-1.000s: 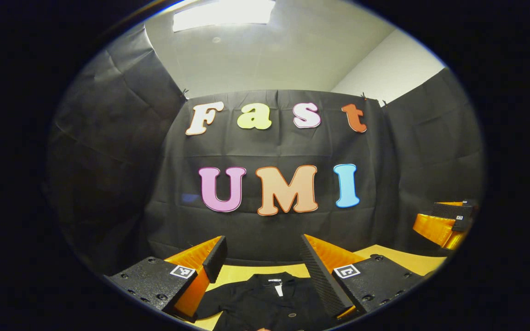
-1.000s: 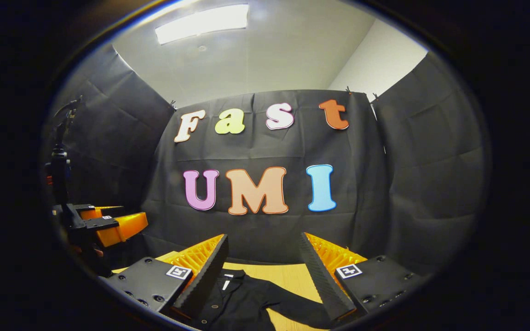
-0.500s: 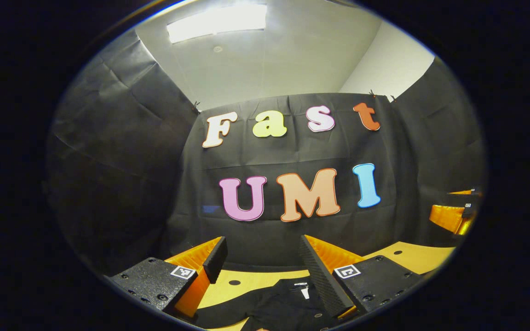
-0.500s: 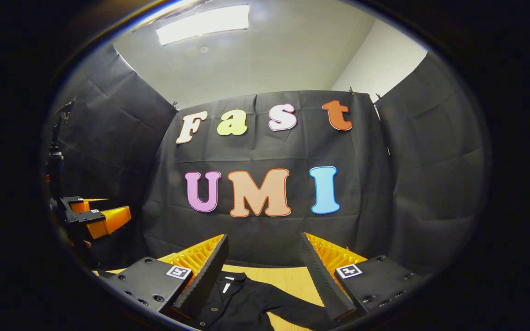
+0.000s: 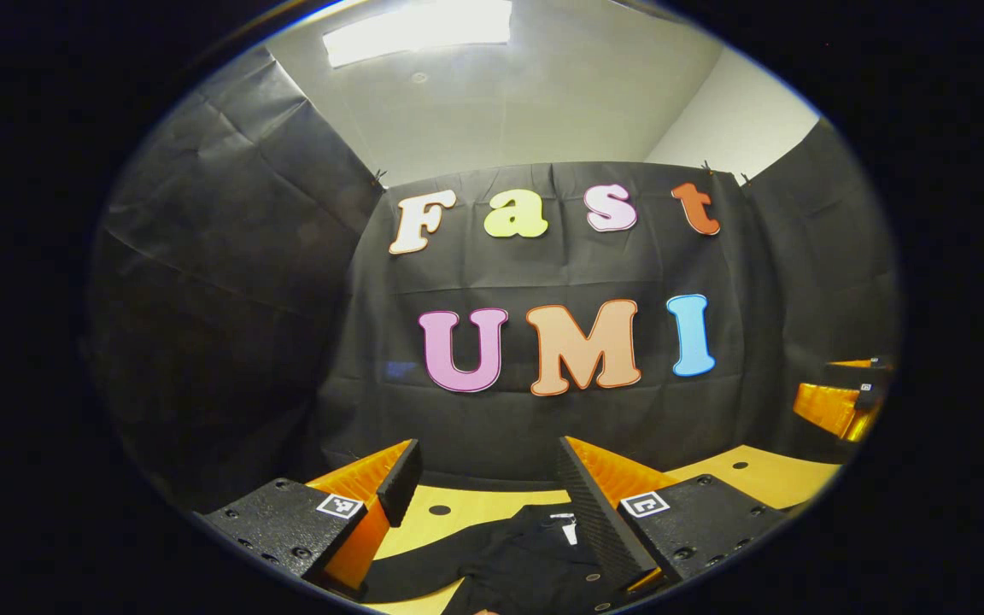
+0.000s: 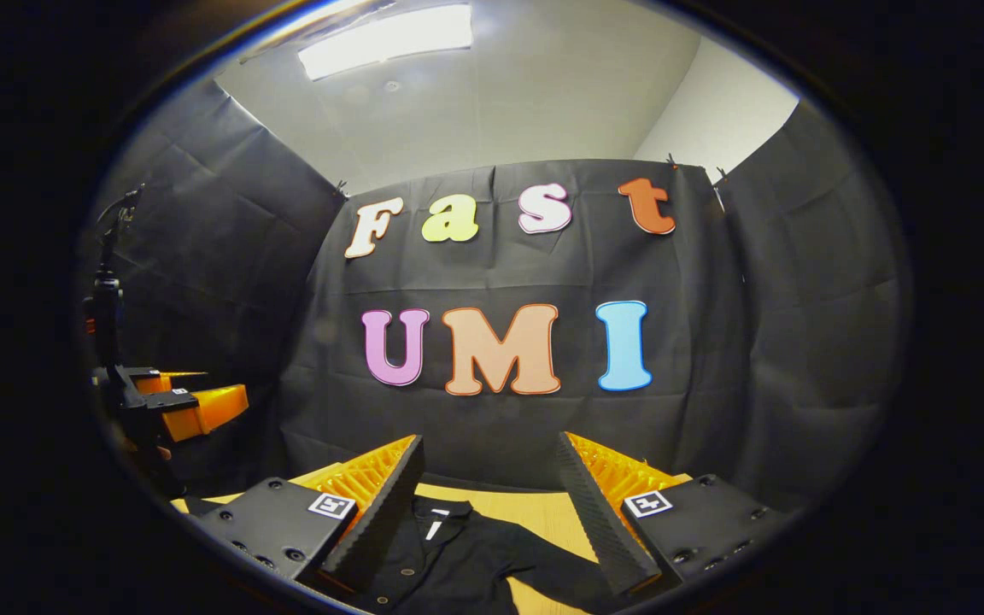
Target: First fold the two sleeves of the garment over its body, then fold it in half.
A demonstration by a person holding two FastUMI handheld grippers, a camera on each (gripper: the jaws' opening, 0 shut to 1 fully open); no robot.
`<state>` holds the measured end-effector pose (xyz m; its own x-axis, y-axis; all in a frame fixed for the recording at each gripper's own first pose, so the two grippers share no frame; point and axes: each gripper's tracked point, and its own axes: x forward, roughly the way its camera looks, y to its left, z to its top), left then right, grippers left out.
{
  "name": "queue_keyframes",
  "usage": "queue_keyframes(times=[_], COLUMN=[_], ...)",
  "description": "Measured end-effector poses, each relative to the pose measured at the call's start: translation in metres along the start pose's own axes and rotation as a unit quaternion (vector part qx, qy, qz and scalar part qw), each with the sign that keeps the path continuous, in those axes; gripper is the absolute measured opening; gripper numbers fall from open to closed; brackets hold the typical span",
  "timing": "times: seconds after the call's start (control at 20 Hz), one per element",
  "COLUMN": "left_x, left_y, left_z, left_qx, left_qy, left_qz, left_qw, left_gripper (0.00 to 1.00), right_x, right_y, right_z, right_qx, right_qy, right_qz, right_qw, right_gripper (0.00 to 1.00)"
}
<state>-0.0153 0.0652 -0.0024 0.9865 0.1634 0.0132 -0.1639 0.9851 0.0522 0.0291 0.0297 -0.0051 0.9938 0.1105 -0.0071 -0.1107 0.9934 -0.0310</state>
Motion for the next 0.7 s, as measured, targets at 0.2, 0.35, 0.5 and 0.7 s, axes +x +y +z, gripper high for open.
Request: queue_keyframes(times=[0.2,0.35,0.5,0.7], left_x=[0.004,0.007,0.008,0.009], left_y=[0.003,0.006,0.007,0.009], left_z=[-0.002,-0.004,-0.009,-0.012], left_qx=[0.004,0.006,0.006,0.003], left_qy=[0.005,0.008,0.014,0.019], left_qz=[0.001,0.002,0.003,0.004], left_qw=[1.000,1.000,1.000,1.000], left_gripper=[0.93,0.93,0.93,0.93], right_x=[0.004,0.007,0.011,0.012], right_y=[0.007,0.008,0.008,0.006], right_z=[-0.004,-0.007,-0.010,-0.017], right_qx=[-0.001,0.002,0.004,0.005], right_qy=[0.006,0.010,0.015,0.024], right_qz=[0.008,0.007,0.005,0.005], right_qw=[1.000,1.000,1.000,1.000], right_gripper=[0.98,0.98,1.00,1.00])
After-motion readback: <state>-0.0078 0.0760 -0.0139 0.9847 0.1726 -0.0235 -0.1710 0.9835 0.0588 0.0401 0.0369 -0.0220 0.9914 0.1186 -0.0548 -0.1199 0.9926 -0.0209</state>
